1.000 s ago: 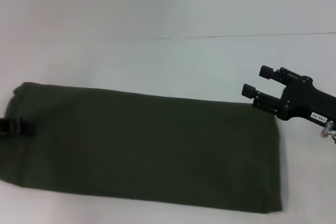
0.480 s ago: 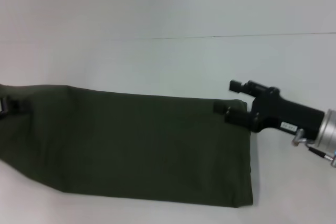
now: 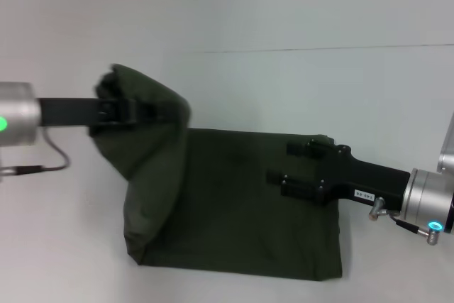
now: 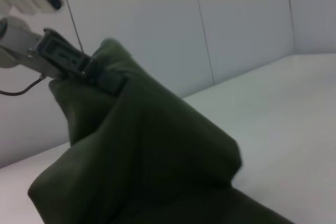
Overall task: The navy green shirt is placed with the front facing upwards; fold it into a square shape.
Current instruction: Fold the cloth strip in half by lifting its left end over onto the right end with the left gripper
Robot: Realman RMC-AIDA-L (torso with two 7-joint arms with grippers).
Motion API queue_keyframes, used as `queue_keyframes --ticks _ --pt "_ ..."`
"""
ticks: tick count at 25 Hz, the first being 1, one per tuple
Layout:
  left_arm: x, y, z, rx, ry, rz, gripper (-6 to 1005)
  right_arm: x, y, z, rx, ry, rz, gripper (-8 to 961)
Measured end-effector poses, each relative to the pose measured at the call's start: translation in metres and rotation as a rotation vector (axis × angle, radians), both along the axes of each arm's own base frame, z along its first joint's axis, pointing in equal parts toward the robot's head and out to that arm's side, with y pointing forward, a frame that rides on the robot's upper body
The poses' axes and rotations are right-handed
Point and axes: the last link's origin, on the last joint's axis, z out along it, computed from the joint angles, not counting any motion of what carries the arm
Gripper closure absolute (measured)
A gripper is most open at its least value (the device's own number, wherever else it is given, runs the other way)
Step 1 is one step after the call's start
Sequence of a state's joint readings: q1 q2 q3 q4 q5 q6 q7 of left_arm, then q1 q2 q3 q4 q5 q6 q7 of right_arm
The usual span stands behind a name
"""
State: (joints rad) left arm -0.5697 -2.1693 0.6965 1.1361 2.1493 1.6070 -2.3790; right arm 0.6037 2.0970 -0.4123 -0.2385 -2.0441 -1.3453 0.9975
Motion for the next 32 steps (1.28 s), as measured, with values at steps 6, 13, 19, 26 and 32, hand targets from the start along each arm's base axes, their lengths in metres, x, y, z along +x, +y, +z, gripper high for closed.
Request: queue_keyframes --ticks 6,13,19,26,32 --pt "0.017 0.011 -0.04 -0.058 0.064 -0.008 840 0.007 -0.005 0.001 0.006 0.004 -0.03 158" --pt "0.023 0.015 -0.063 -0.074 0.058 -0.002 830 0.025 -0.012 0.014 0.049 0.005 -0.083 159" --pt "0.034 0.016 -0.071 -0.067 0.024 -0.023 821 0.032 -0.013 0.021 0.081 0.006 -0.106 159" --pt "0.033 0.01 -0.092 -0.12 0.059 -0.027 811 0.037 -0.014 0.025 0.102 0.01 -0.122 158" --pt "0.031 0.009 -0.106 -0.135 0.042 -0.004 803 0.04 -0.013 0.029 0.125 0.012 -0.135 158"
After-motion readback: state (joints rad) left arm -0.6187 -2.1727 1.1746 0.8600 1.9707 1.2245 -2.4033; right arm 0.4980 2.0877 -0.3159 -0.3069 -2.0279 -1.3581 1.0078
